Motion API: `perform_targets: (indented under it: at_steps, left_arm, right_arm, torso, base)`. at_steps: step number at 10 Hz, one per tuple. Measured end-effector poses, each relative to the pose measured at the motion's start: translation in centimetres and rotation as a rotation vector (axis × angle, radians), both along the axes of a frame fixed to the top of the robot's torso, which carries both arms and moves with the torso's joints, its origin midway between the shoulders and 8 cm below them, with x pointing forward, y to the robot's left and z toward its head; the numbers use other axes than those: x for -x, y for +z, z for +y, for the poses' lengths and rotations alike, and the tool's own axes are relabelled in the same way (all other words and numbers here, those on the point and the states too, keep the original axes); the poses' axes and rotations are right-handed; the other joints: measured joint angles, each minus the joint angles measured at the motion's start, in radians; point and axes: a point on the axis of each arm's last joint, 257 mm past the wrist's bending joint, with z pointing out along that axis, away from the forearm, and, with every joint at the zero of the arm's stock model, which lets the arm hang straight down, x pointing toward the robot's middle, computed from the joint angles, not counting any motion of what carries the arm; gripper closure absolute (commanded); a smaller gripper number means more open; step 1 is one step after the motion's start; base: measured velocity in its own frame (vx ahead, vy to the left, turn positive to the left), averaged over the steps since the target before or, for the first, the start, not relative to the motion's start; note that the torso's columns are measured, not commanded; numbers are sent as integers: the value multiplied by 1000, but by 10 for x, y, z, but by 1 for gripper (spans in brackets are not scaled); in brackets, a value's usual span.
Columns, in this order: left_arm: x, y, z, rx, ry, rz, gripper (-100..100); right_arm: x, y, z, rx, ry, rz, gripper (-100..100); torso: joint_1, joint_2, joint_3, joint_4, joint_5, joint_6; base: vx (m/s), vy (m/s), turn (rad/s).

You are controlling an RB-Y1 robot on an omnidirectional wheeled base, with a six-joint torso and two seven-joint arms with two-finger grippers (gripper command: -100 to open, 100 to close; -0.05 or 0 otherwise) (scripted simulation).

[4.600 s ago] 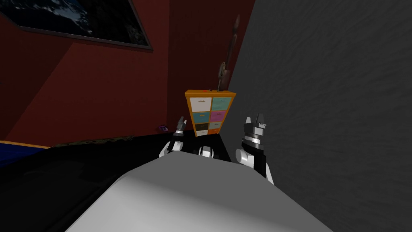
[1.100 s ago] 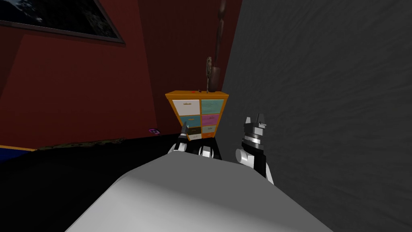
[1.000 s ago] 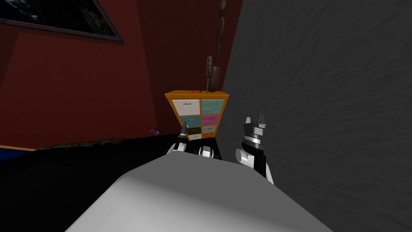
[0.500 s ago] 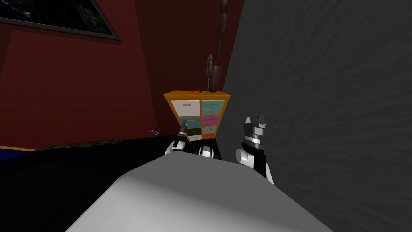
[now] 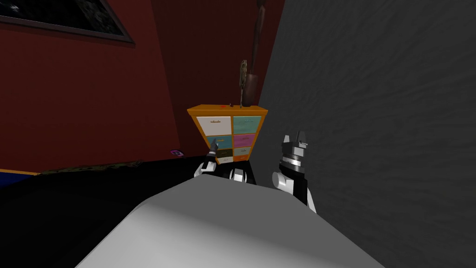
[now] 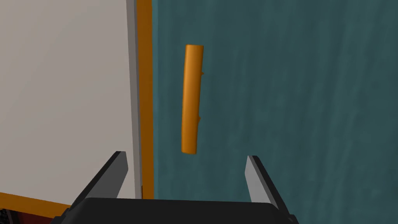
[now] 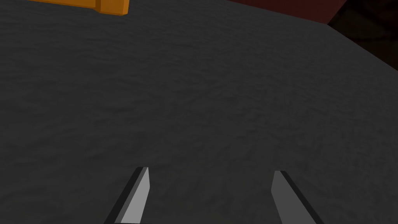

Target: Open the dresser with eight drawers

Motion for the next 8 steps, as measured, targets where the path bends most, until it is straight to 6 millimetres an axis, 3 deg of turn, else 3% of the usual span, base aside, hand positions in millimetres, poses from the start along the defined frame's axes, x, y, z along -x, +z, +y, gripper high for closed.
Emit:
perform_targets:
  at_steps: [4,5,8]
  left_arm:
    - [-5,6,-2,22,6,-2,-100]
    - [-5,6,-2,22,6,0,100]
    - [-3,4,-3,21,5,-2,100]
  right_arm:
    - [0,0,0,0,0,0,0]
    - [0,0,0,0,0,0,0]
    - [0,0,0,0,0,0,0]
  torso:
    - [1,-6,-4,-2,0,0]
    - [1,-2,-2,-1,0,0]
    - [-2,3,2,1,0,0]
  base:
    - [52,2,-5]
    - [-47,-7,12]
    - [-90,-38,15]
